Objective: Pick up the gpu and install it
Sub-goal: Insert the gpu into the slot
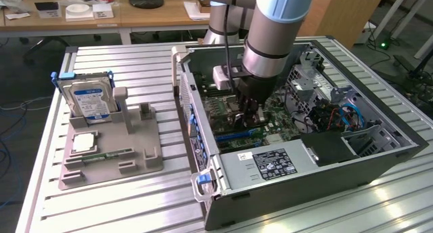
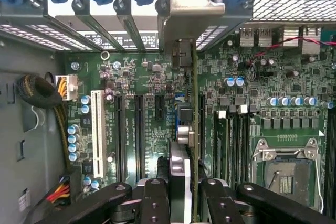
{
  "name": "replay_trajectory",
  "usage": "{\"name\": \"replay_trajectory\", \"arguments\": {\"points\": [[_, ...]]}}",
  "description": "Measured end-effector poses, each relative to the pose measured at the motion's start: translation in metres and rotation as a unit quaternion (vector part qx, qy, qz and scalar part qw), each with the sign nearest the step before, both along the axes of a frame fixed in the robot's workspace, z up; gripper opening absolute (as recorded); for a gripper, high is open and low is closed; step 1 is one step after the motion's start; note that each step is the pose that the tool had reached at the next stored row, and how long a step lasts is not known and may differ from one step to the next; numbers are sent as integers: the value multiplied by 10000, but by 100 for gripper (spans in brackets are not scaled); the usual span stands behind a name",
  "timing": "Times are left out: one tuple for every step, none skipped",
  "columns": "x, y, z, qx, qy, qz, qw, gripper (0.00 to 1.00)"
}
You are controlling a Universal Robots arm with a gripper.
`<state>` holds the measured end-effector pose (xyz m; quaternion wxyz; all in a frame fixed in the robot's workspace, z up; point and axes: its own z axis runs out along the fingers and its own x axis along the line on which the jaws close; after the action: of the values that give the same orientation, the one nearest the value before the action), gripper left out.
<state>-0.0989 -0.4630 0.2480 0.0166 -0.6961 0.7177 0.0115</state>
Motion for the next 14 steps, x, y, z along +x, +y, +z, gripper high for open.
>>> {"name": "replay_trajectory", "arguments": {"points": [[-2,0,-8,2,0,3,10000,28],[-2,0,-15,4,0,5,10000,28],[-2,0,-20,4,0,6,10000,28],[-3,0,-25,4,0,8,10000,28],[-4,-1,-29,4,0,9,10000,28],[-4,0,-33,4,1,10,10000,28],[-4,0,-38,5,0,10,10000,28],[-5,0,-42,4,0,10,10000,28],[-8,-1,-44,3,1,9,10000,28],[-12,0,-46,3,1,9,10000,28],[-17,0,-48,4,0,9,10000,28],[-22,0,-51,5,0,10,10000,28],[-25,0,-52,4,0,10,10000,28],[-25,0,-53,4,1,10,10000,28]]}}
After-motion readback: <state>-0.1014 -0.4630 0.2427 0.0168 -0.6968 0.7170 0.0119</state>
